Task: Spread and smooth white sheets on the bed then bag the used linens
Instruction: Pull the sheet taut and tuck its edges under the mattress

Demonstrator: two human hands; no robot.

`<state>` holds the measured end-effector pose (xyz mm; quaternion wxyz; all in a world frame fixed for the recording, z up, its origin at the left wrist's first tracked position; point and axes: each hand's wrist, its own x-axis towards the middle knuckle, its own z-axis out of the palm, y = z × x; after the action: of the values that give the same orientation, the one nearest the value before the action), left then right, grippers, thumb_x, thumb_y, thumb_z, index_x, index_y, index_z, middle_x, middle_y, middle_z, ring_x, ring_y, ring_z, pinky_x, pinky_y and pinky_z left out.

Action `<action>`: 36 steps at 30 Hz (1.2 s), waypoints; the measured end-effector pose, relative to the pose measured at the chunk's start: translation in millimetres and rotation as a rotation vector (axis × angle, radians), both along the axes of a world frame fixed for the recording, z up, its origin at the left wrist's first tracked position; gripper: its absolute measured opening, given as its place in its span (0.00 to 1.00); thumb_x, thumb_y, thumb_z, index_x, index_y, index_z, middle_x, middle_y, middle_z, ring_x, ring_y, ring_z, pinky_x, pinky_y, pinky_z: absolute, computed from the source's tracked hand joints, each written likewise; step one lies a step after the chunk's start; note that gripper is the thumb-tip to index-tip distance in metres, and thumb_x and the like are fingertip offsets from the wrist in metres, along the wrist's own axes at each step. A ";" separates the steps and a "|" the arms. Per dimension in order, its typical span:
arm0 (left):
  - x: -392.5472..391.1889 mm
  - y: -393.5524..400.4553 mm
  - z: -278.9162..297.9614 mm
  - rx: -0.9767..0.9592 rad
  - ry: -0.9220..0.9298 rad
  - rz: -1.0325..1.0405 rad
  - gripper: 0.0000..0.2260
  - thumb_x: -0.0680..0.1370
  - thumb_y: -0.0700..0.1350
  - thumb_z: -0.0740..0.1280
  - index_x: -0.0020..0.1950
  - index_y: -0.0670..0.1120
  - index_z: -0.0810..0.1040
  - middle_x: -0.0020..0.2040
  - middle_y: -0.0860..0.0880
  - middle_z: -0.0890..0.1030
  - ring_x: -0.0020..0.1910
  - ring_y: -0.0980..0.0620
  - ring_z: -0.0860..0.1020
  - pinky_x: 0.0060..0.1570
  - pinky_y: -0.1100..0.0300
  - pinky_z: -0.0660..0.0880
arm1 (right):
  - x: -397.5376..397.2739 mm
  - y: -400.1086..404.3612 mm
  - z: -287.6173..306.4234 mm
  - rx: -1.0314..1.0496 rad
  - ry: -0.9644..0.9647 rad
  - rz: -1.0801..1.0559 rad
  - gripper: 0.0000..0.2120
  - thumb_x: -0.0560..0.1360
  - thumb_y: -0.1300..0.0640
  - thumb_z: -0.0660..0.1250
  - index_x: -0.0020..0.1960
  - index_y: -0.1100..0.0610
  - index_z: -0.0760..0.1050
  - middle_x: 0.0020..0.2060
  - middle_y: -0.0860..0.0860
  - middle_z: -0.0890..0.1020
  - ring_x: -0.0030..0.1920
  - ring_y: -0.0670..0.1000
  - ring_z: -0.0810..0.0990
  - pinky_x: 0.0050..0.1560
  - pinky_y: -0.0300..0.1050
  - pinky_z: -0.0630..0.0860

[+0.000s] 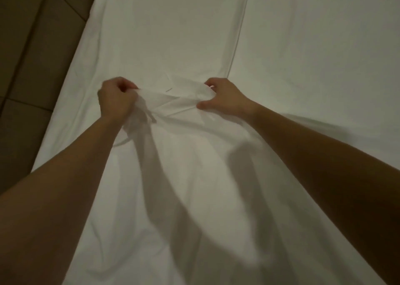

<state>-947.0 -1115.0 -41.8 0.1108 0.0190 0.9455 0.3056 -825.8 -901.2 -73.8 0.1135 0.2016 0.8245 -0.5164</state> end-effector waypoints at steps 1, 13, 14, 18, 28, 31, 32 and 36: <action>-4.2 2.3 2.5 0.151 -0.009 0.117 0.13 0.73 0.33 0.60 0.40 0.47 0.80 0.39 0.49 0.82 0.38 0.56 0.79 0.49 0.59 0.77 | -6.5 -4.4 0.6 -0.039 0.037 -0.026 0.15 0.68 0.57 0.75 0.54 0.55 0.77 0.47 0.49 0.80 0.45 0.47 0.78 0.36 0.27 0.70; -20.8 -1.6 -20.6 -0.210 -0.365 -0.156 0.36 0.68 0.43 0.76 0.73 0.49 0.64 0.65 0.43 0.73 0.62 0.43 0.73 0.56 0.52 0.72 | -77.7 -24.3 -11.9 -0.047 -0.081 -0.036 0.11 0.69 0.61 0.72 0.52 0.56 0.80 0.45 0.51 0.80 0.43 0.49 0.77 0.34 0.34 0.70; -22.9 0.9 -16.1 -0.198 -0.375 -0.203 0.31 0.68 0.41 0.76 0.69 0.47 0.70 0.58 0.44 0.76 0.55 0.45 0.76 0.48 0.57 0.72 | -83.5 -26.6 -11.6 -0.054 -0.071 -0.058 0.12 0.68 0.62 0.73 0.51 0.56 0.80 0.46 0.51 0.81 0.43 0.49 0.78 0.35 0.35 0.72; -28.2 -4.2 0.1 -0.050 -0.176 -0.186 0.08 0.71 0.36 0.71 0.48 0.45 0.81 0.41 0.47 0.79 0.40 0.51 0.77 0.38 0.61 0.71 | -103.2 -36.4 -15.9 -0.014 -0.078 -0.044 0.15 0.68 0.63 0.71 0.54 0.57 0.79 0.47 0.51 0.81 0.40 0.51 0.78 0.33 0.41 0.73; 92.4 11.4 -32.9 0.006 0.320 -0.238 0.13 0.72 0.46 0.63 0.56 0.49 0.74 0.57 0.46 0.74 0.58 0.49 0.67 0.53 0.52 0.65 | -161.9 -58.2 7.9 0.078 0.075 -0.121 0.13 0.71 0.46 0.73 0.38 0.56 0.80 0.30 0.46 0.78 0.31 0.42 0.76 0.36 0.37 0.72; 103.4 3.9 -56.1 -0.109 0.241 -0.412 0.14 0.72 0.46 0.63 0.56 0.47 0.78 0.61 0.47 0.75 0.61 0.48 0.67 0.55 0.44 0.70 | -167.9 -61.3 15.5 0.053 0.073 -0.071 0.10 0.72 0.51 0.73 0.38 0.57 0.79 0.31 0.46 0.80 0.32 0.43 0.78 0.36 0.37 0.75; 102.8 0.6 -60.8 -0.170 0.201 -0.437 0.17 0.73 0.49 0.60 0.60 0.48 0.77 0.66 0.46 0.74 0.65 0.48 0.66 0.59 0.42 0.68 | -163.9 -61.8 14.1 0.016 0.024 -0.012 0.09 0.74 0.53 0.71 0.40 0.58 0.79 0.33 0.49 0.82 0.31 0.44 0.79 0.36 0.38 0.78; 77.7 -17.7 -78.5 -0.475 0.075 -0.552 0.30 0.78 0.62 0.44 0.79 0.54 0.56 0.80 0.50 0.51 0.79 0.46 0.48 0.68 0.29 0.49 | -135.8 -64.4 0.6 -0.049 -0.023 0.028 0.08 0.77 0.54 0.66 0.51 0.58 0.79 0.44 0.53 0.84 0.36 0.44 0.81 0.39 0.36 0.77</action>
<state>-869.3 -1132.7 -120.3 0.1555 0.2584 0.9528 0.0354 -961.7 -965.5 -73.2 0.1351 0.1933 0.8129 -0.5325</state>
